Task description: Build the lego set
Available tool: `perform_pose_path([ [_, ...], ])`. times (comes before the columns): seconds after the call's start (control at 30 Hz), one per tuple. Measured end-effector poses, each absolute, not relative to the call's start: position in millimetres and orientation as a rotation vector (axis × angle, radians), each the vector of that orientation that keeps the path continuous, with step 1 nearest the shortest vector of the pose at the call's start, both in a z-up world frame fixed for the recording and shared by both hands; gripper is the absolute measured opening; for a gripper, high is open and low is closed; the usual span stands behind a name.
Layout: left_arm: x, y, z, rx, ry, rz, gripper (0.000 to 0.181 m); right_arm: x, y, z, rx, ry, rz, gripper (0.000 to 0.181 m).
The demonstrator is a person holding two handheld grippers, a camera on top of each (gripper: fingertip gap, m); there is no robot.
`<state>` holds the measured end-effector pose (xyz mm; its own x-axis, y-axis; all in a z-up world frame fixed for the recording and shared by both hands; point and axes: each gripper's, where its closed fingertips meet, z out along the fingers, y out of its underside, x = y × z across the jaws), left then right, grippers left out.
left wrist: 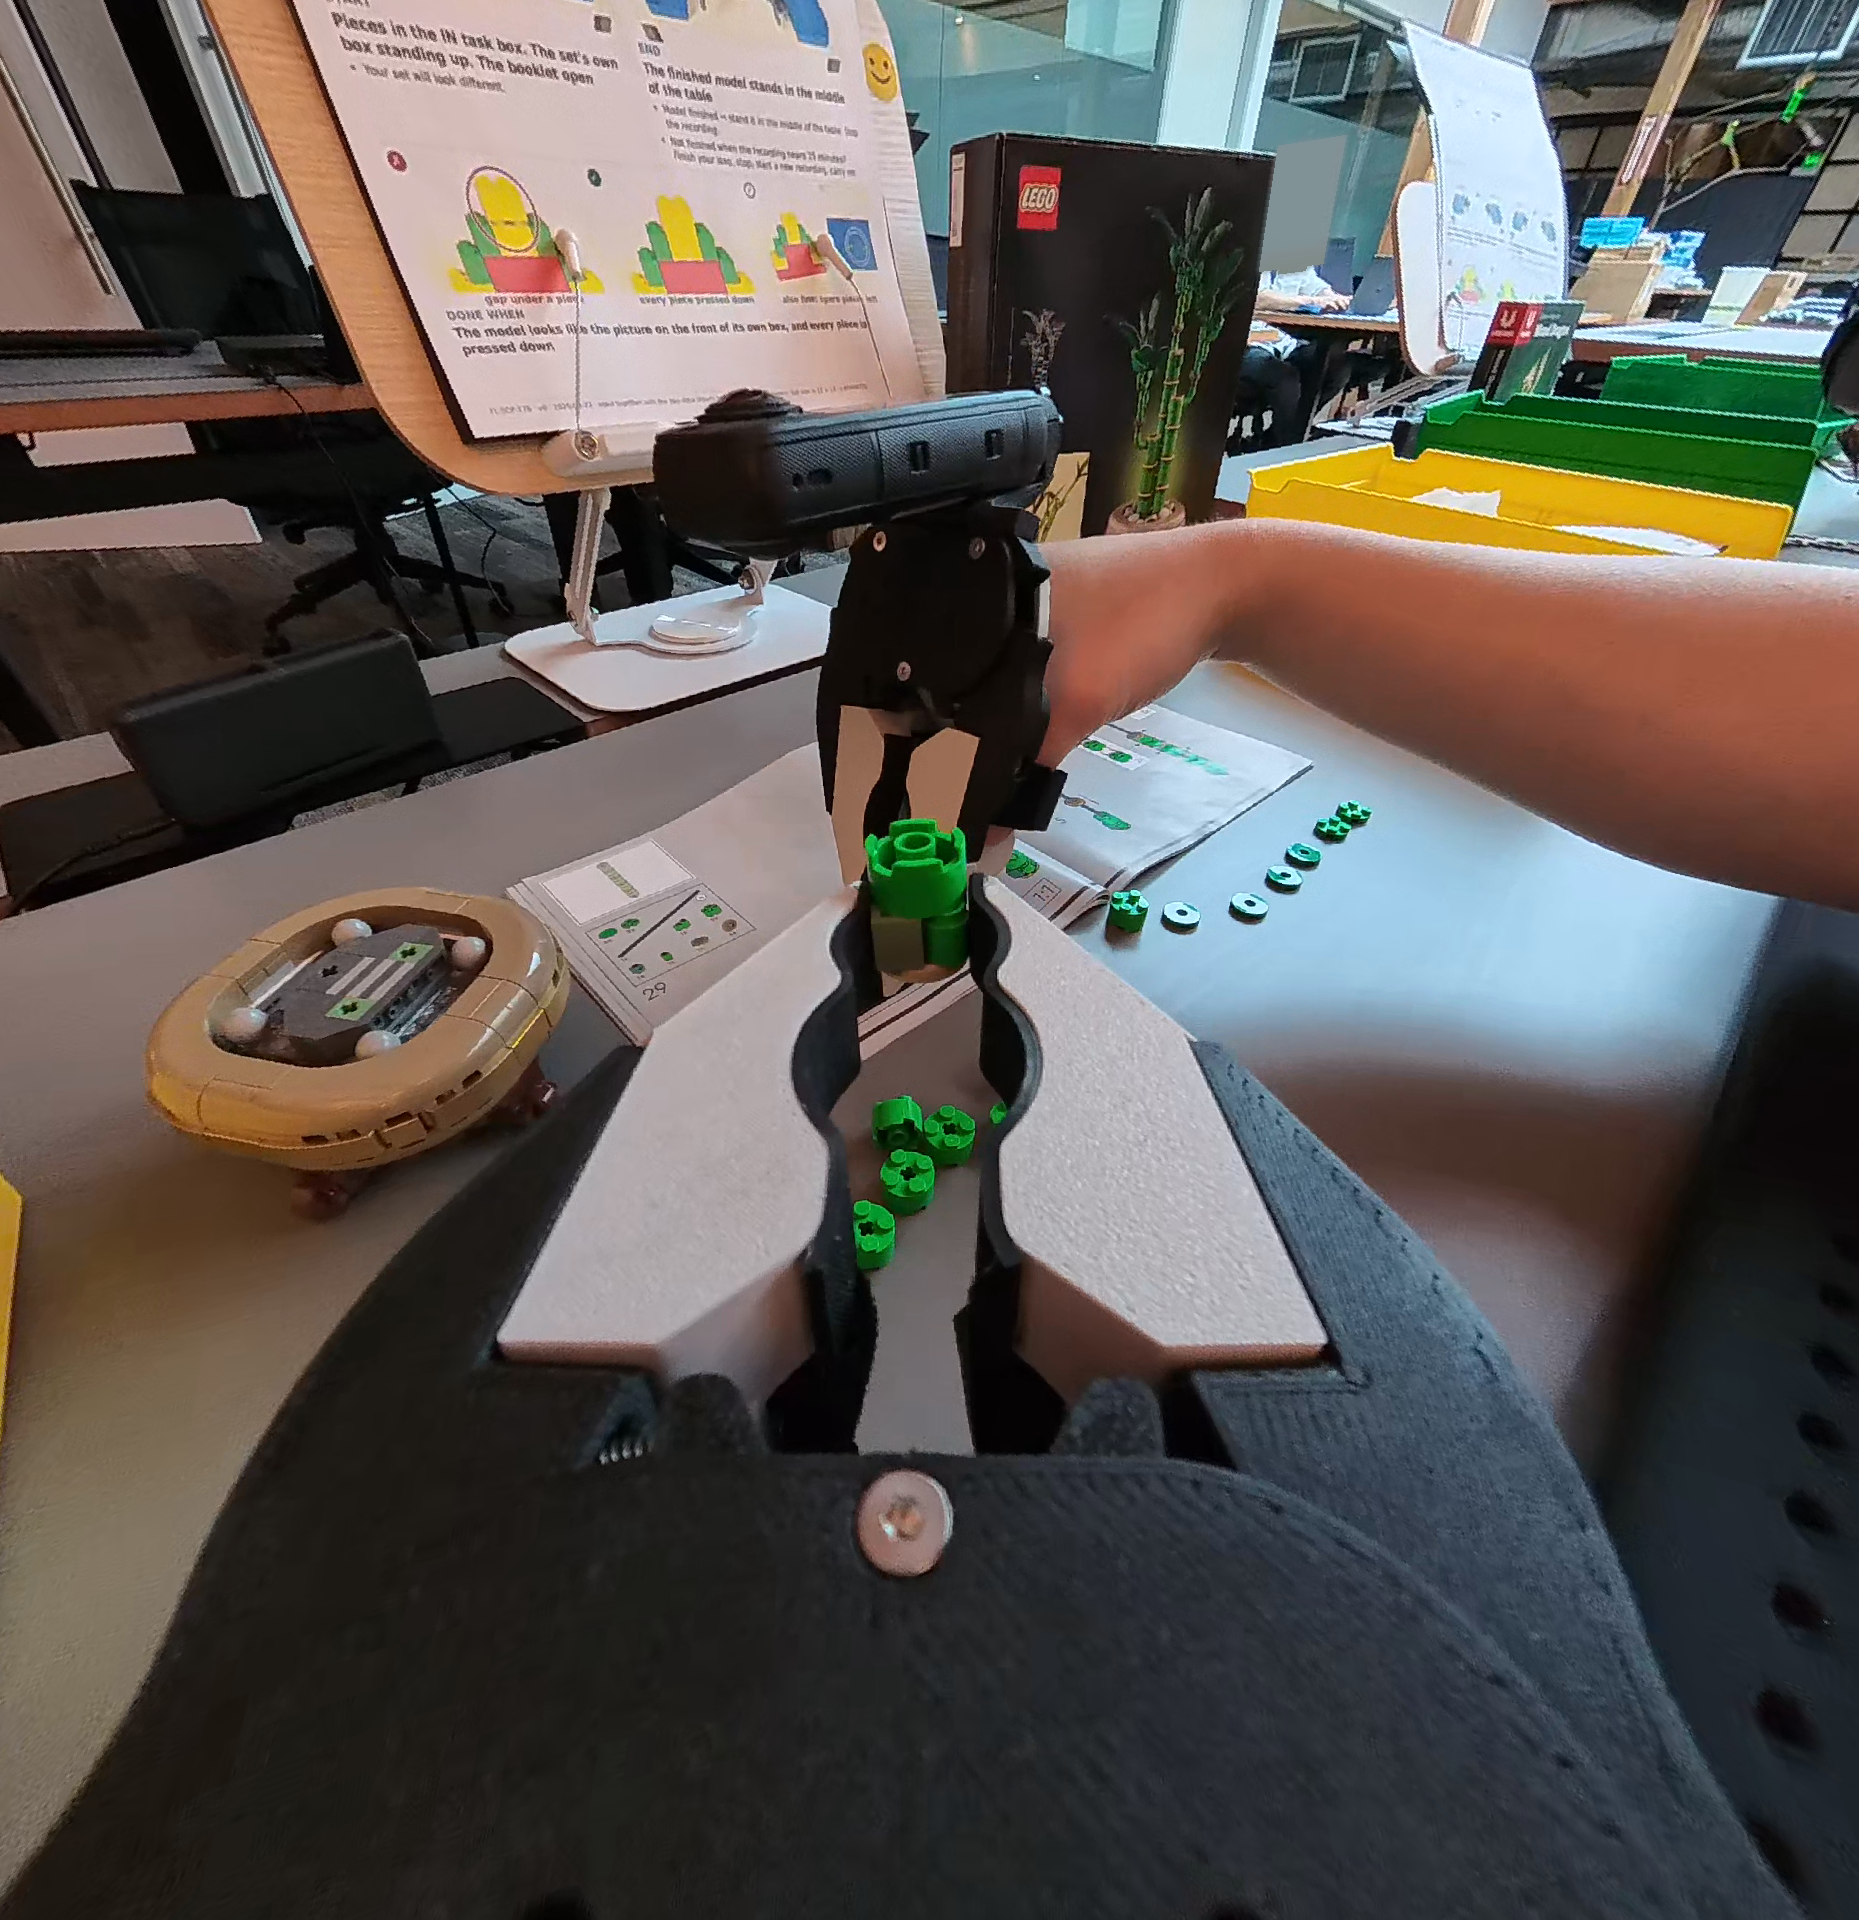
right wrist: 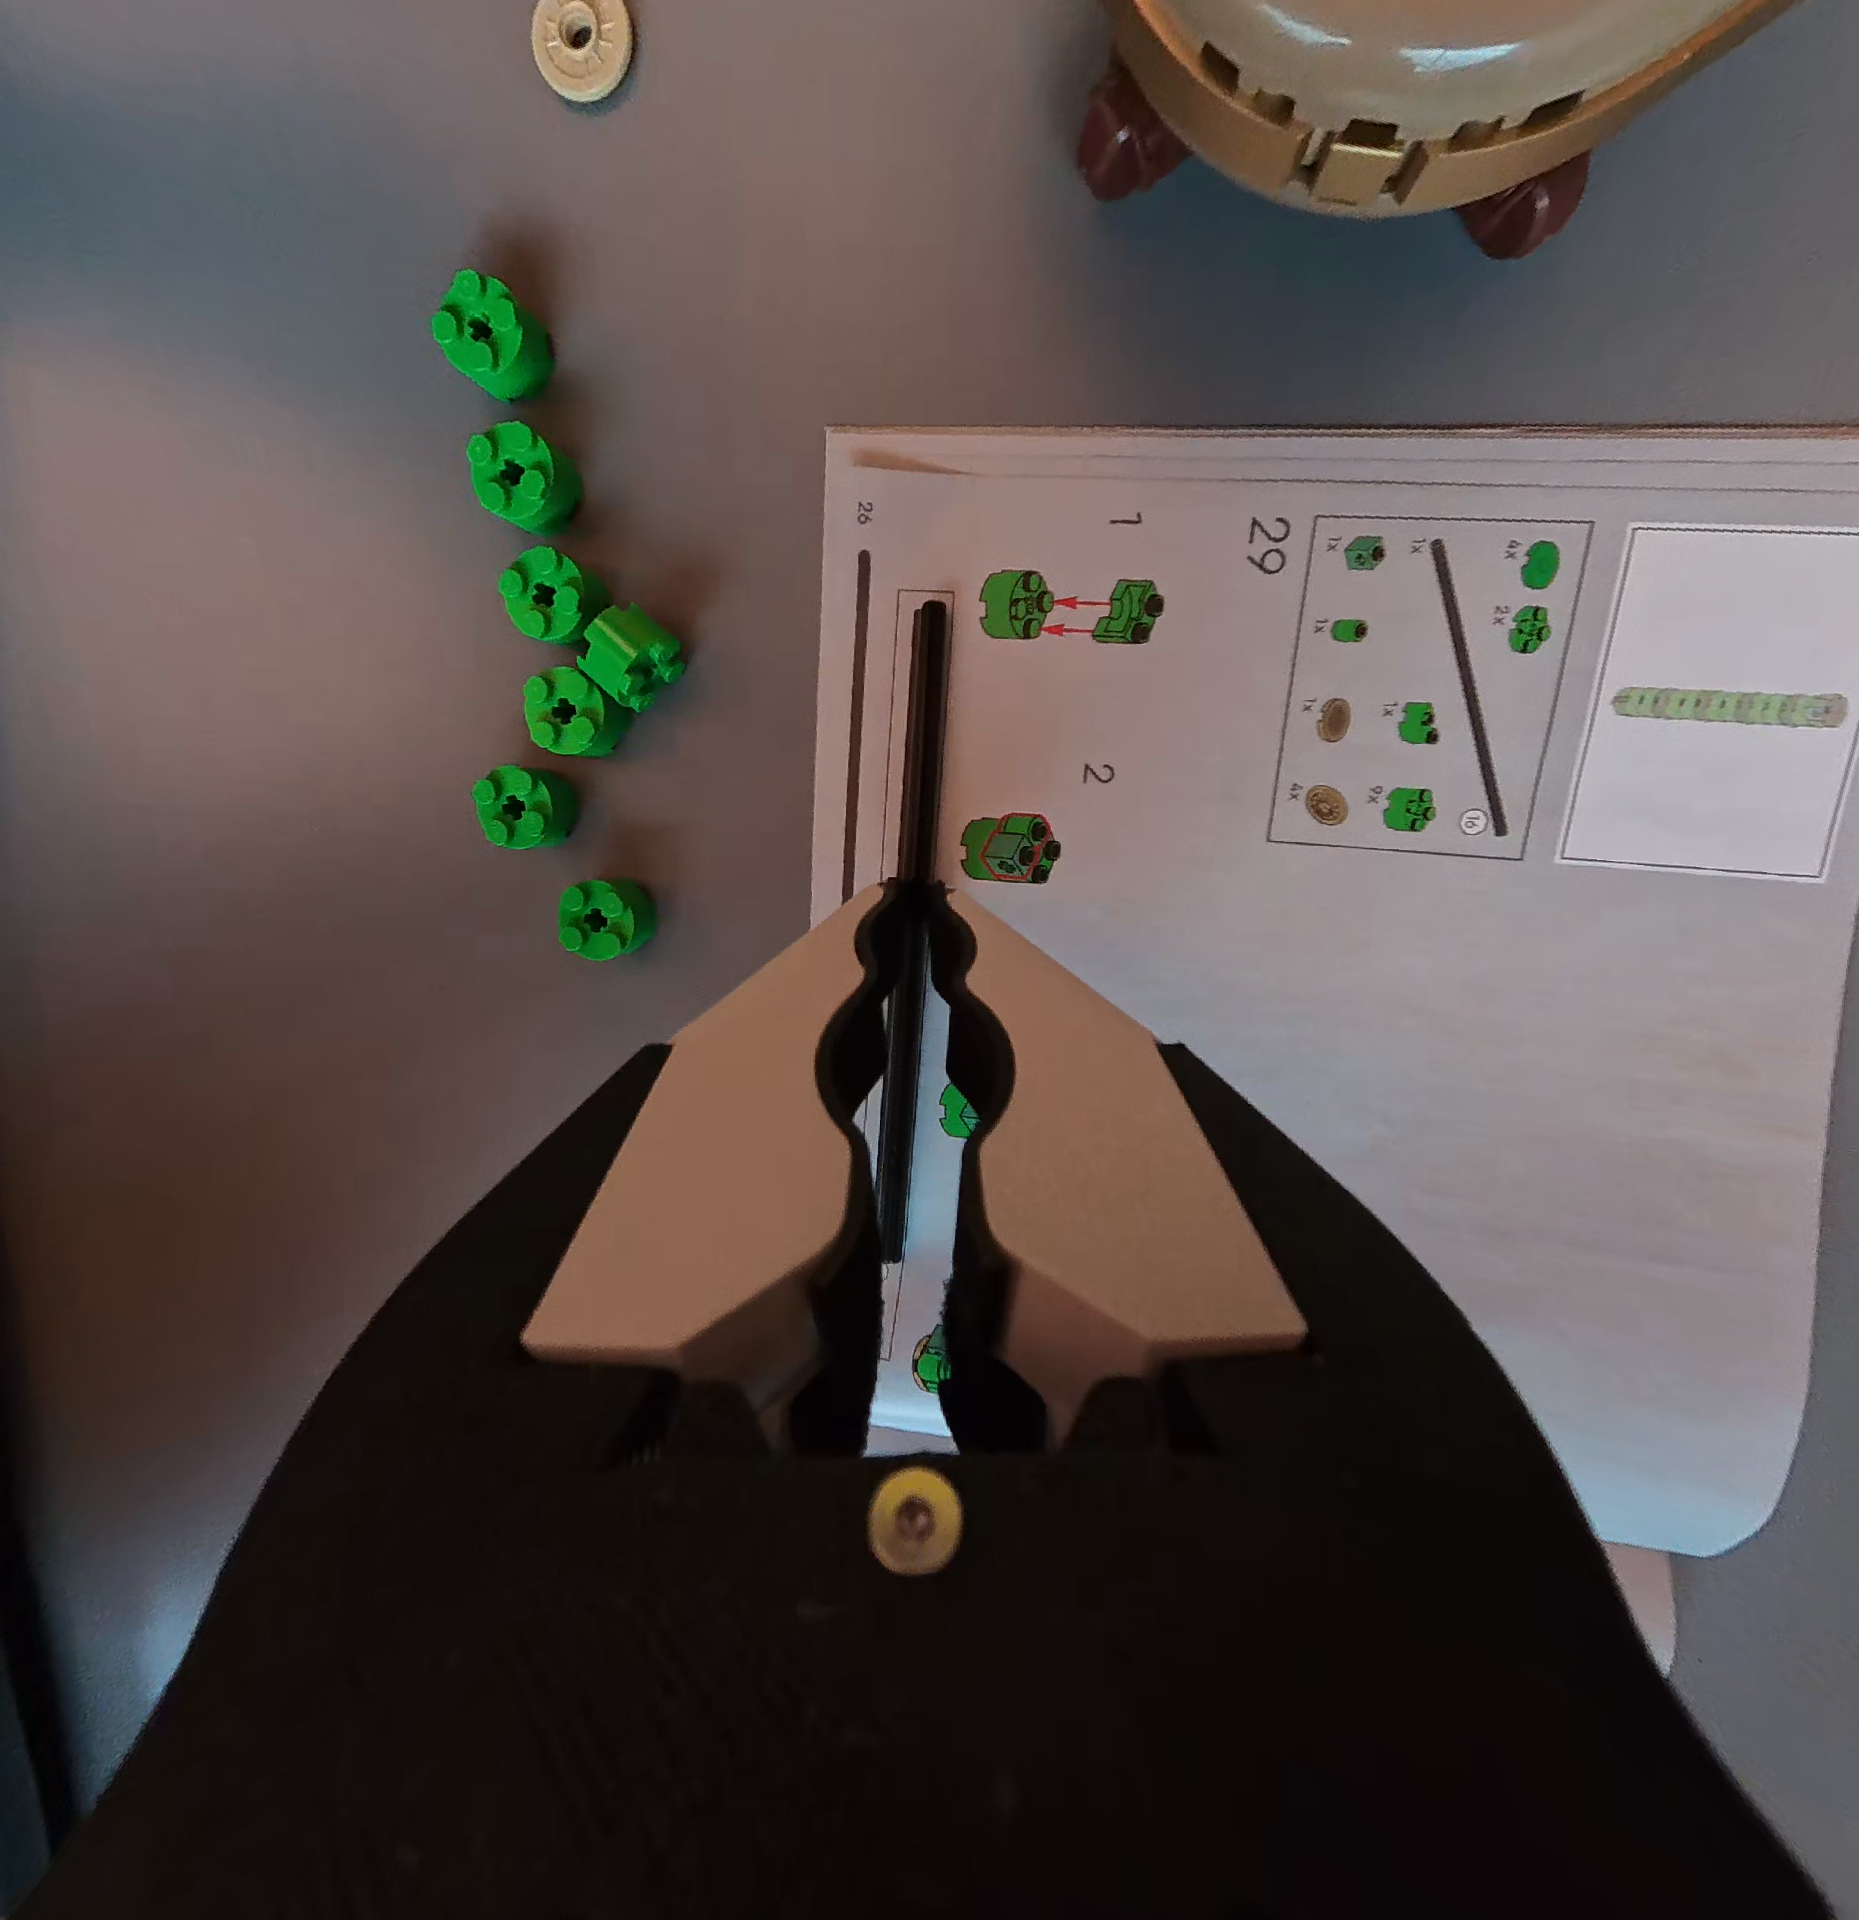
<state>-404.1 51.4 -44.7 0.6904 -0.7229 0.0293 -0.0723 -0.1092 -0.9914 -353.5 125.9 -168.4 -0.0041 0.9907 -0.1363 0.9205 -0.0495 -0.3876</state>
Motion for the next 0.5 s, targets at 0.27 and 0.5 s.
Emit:
perform_pose_path([
  [0.27, -403.6, 51.0, -45.0, -1.608, 0.667, -0.625, 0.015, -353.5, 126.0, -168.2, -2.077, -2.012, 0.551, 0.003],
  [0.5, -404.4, 51.6, -45.3, -1.610, 0.662, -0.626, 0.015, -353.5, 126.0, -168.0, -2.068, -1.992, 0.552, 0.003],
])
